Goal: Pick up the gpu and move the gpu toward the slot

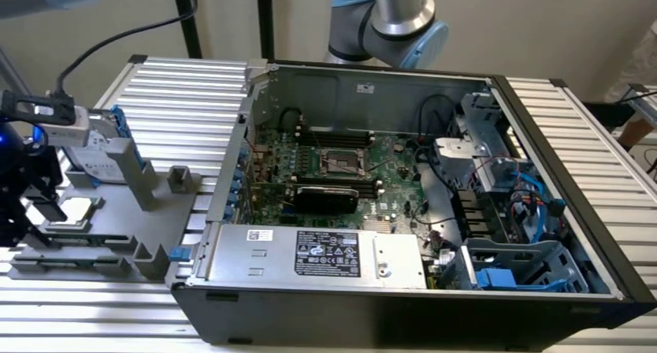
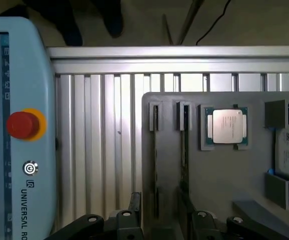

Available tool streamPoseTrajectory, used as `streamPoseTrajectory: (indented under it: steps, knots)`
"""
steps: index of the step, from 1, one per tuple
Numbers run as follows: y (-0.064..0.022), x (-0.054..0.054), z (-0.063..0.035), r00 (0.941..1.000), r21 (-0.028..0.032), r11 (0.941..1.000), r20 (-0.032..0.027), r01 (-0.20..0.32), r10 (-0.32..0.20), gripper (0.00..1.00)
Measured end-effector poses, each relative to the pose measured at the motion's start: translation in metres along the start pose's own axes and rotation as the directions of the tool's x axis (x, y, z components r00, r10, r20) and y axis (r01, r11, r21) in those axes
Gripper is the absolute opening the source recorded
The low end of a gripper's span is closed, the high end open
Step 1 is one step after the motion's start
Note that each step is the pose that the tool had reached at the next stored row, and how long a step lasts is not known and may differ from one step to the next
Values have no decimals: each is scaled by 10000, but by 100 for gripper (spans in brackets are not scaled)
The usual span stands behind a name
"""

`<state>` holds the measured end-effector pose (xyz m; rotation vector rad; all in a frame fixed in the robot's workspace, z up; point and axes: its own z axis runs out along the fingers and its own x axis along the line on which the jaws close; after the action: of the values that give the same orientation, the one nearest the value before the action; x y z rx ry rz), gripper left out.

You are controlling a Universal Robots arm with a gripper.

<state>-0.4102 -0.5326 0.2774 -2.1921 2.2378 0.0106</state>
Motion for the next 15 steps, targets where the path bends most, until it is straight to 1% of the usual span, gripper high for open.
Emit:
streamPoseTrajectory:
  steps: [15]
  knots:
    - [2, 54, 271, 9998, 4, 9998, 0, 198, -198, 42]
